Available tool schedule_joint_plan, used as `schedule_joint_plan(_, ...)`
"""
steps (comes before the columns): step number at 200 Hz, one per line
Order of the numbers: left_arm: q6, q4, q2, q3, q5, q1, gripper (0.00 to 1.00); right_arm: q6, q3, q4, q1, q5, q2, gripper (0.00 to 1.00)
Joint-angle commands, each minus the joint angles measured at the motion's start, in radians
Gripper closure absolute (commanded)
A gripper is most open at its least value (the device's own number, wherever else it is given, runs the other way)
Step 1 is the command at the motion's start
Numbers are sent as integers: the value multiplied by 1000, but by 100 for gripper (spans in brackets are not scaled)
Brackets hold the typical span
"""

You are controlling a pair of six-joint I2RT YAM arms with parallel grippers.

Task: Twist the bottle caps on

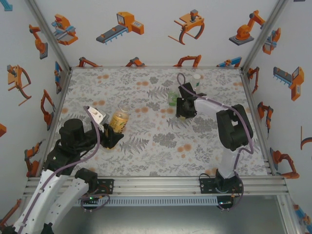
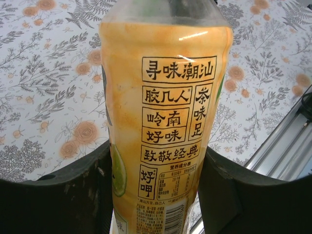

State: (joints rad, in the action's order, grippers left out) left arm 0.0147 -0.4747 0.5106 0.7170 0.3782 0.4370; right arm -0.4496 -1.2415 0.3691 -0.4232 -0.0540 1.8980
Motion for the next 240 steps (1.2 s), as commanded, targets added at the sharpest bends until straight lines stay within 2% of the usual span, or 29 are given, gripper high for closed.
schedule_joint_plan(1,19,-12,-15,-14,-12,0,100,-18,-29,-20,-1,-10,19,53)
schedule_joint_plan(45,26,-22,-13,-13,-10,0,100,-24,-22,-8,-2,-7,30,57)
schedule_joint_plan(240,-2,-15,-39,-30,-13,-1,100,-20,-44,83,-15,-26,-8,60)
